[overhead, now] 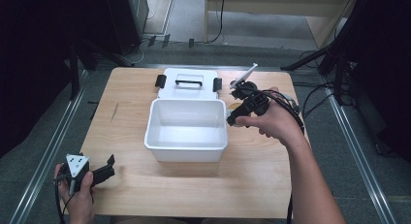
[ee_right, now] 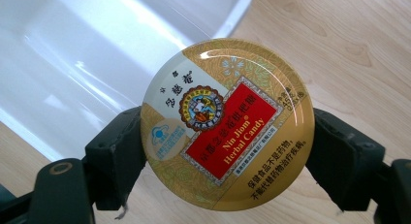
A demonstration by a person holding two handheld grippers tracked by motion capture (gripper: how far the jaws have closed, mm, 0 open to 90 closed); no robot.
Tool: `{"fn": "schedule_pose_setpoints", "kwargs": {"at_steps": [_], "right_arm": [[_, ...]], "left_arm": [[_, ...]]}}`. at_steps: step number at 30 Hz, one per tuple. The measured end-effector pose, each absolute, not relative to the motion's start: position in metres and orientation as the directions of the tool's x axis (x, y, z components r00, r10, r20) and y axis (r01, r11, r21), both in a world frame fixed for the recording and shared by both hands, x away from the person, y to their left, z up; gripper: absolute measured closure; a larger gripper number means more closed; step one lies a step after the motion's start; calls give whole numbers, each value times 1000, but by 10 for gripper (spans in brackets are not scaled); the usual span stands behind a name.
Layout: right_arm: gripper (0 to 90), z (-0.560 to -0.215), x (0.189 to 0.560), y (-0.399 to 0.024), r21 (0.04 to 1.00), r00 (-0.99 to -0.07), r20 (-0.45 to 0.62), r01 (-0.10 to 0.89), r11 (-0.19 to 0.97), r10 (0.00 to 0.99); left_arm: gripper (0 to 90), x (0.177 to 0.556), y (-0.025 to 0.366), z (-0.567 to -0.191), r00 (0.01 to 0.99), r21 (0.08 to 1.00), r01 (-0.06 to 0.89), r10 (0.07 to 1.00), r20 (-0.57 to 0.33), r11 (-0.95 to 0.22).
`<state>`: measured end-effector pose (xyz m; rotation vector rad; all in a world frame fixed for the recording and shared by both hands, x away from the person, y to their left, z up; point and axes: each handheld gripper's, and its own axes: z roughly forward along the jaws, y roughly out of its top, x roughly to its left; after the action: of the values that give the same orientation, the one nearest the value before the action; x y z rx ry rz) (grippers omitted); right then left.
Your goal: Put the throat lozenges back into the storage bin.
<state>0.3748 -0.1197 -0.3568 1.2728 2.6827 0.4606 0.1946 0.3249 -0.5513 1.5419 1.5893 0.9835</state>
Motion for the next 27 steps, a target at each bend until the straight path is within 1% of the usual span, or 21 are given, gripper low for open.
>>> {"fn": "schedule_pose_setpoints", "kwargs": {"at_steps": [11, 17, 22, 24, 26, 27], "right_arm": [[210, -358, 376, -95, 333, -668, 26, 707, 624, 744], [209, -360, 375, -84, 340, -705, 24, 673, 657, 709], [209, -363, 373, -77, 357, -771, -5, 594, 721, 637], [209, -364, 372, -75, 370, -814, -42, 526, 765, 580], [209, -365, 373, -73, 371, -837, -68, 484, 793, 543], [209, -366, 373, -72, 371, -858, -85, 444, 816, 506]], "left_arm": [[0, 195, 325, -551, -42, 883, 469, 999, 18, 3], [0, 195, 325, -551, -43, 884, 468, 999, 20, 2], [0, 195, 325, -551, -43, 884, 467, 999, 21, 2], [0, 195, 325, -551, -42, 884, 468, 999, 20, 2], [0, 195, 325, -551, -41, 883, 469, 999, 18, 3], [0, 195, 325, -551, -42, 883, 469, 999, 18, 4]]}}
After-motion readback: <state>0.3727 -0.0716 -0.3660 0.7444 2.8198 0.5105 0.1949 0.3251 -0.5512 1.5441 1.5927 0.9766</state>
